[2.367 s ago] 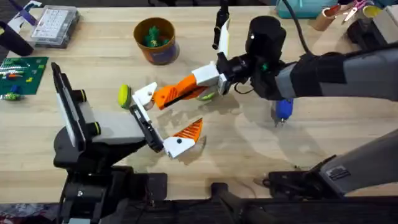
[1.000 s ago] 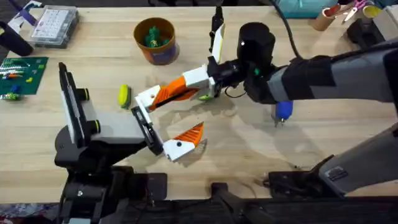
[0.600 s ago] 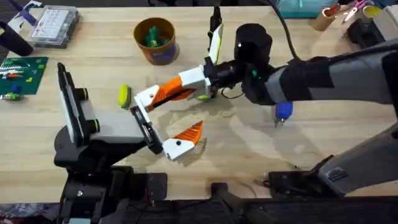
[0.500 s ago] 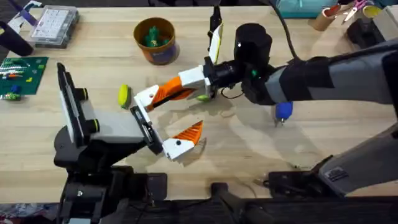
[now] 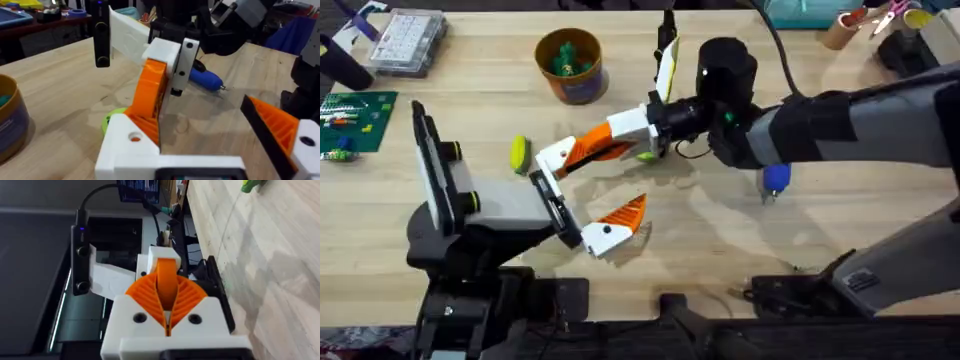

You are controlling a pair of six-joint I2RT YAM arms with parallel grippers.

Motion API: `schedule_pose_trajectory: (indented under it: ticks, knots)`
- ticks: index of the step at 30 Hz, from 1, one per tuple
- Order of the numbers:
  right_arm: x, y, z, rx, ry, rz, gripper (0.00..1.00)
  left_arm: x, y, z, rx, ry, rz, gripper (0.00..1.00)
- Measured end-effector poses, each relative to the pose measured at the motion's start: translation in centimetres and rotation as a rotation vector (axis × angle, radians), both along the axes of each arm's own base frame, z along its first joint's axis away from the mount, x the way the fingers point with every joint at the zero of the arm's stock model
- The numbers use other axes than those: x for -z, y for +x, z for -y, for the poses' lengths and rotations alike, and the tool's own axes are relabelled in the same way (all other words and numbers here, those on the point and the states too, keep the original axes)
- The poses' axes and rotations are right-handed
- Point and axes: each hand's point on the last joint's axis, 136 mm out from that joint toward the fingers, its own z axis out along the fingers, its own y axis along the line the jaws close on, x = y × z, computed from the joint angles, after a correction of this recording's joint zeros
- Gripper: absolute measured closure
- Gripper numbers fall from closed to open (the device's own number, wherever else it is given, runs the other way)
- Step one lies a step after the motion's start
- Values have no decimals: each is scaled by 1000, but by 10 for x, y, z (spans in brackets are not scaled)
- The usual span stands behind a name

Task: Pick up the gripper from the table and insert it into the empty holder that is missing its gripper. Then pick up a screw, insert it into the mounting hole, and use the screwdriver to tighten it. Finally, clean up the table by picking up the vegetable and placing it into the bucket.

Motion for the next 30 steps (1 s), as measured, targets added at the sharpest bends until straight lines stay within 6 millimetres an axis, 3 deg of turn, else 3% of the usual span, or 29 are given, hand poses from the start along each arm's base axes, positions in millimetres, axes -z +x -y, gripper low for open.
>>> schedule_pose_trajectory:
  ticks: [2, 10, 20, 30]
  knots:
    - [0, 0, 0, 0, 0, 0, 985, 0, 0, 0, 0, 0, 0, 16]
    - [3, 1, -5, 24, -10, 2, 751, 0, -3, 2, 19, 1, 5, 16]
    - [5, 3, -6, 29, -13, 0, 717, 0, -3, 2, 18, 1, 3, 16]
    - [6, 3, -6, 33, -17, -5, 612, -1, -3, 2, 19, 4, 13, 16]
